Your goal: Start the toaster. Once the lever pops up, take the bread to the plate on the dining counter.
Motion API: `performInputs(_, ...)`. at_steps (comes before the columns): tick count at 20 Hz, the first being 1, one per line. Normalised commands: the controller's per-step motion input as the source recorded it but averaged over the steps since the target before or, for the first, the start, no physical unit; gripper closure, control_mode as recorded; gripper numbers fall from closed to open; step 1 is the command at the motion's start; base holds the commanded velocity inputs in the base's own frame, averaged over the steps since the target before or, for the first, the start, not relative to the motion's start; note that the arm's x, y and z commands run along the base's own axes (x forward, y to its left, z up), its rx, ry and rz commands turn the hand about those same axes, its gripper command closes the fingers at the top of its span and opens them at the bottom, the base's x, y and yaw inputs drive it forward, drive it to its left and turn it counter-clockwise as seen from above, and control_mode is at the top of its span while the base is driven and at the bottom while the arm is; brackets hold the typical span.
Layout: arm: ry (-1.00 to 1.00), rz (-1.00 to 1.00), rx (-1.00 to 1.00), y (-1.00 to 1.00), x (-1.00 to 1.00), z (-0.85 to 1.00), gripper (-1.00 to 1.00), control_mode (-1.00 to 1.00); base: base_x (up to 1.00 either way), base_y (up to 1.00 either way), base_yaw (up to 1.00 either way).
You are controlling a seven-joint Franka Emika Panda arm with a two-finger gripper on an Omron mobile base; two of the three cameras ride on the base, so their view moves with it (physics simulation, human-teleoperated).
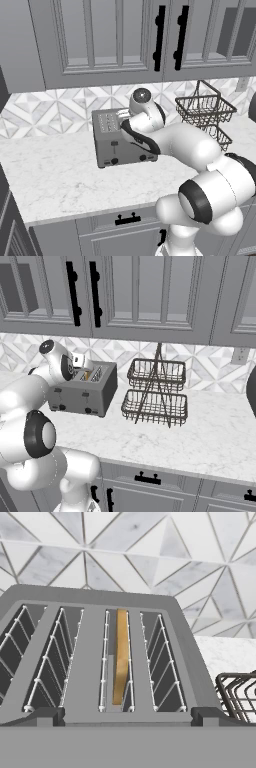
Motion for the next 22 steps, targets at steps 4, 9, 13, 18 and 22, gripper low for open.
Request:
performInputs(4,0.00,0.00,0.00,0.00,0.00,0.00,-1.00,-1.00,0.00,0.00,0.00)
performInputs(9,0.00,0.00,0.00,0.00,0.00,0.00,-1.00,-1.00,0.00,0.00,0.00)
performInputs(13,0.00,0.00,0.00,0.00,0.00,0.00,-1.00,-1.00,0.00,0.00,0.00)
performInputs(18,0.00,0.00,0.00,0.00,0.00,0.00,-1.00,-1.00,0.00,0.00,0.00)
performInputs(22,0.00,0.00,0.00,0.00,0.00,0.00,-1.00,-1.00,0.00,0.00,0.00)
